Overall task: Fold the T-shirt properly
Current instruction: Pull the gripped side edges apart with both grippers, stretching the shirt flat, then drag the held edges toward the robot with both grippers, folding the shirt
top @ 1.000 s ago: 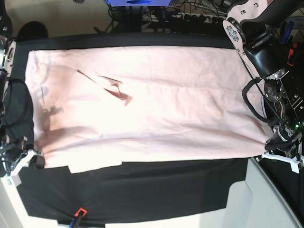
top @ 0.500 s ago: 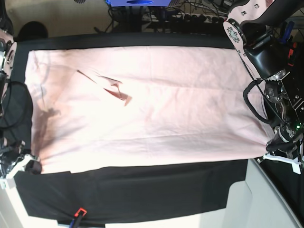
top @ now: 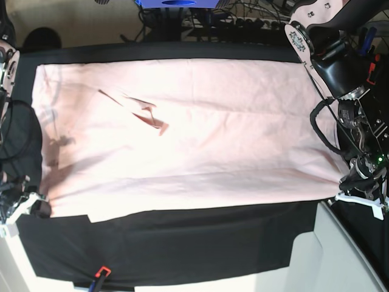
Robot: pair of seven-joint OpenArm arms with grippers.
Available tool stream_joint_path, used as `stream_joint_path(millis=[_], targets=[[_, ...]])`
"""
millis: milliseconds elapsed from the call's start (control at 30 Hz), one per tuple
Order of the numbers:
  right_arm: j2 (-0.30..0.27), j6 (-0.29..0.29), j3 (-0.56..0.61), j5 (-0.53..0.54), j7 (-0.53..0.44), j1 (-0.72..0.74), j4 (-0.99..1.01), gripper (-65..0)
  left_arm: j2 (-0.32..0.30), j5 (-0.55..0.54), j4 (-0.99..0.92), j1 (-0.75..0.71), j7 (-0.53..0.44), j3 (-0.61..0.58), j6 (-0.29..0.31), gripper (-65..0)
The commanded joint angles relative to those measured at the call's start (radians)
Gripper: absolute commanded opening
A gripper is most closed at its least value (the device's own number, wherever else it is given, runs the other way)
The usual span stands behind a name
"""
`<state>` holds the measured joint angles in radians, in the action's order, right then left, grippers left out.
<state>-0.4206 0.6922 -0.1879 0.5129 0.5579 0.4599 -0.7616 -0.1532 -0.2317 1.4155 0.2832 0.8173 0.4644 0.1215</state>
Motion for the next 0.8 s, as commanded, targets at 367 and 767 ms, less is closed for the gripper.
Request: stream_joint_path(millis=[367,767], targets=[[-0.022,0.006,-0.003,0.013,-0.029,-0.013,-0.023,-64.9,-0.015,-0.002,0.127,-0.081,-0.032,0.003,-0.003,-65.0],[-0.017,0.006,-0.009,0.019,-0.025,-0.125,-0.049,-64.9,0.007,-0.002,0.215,-0.217,-0.032,0.003,-0.003,-65.0]])
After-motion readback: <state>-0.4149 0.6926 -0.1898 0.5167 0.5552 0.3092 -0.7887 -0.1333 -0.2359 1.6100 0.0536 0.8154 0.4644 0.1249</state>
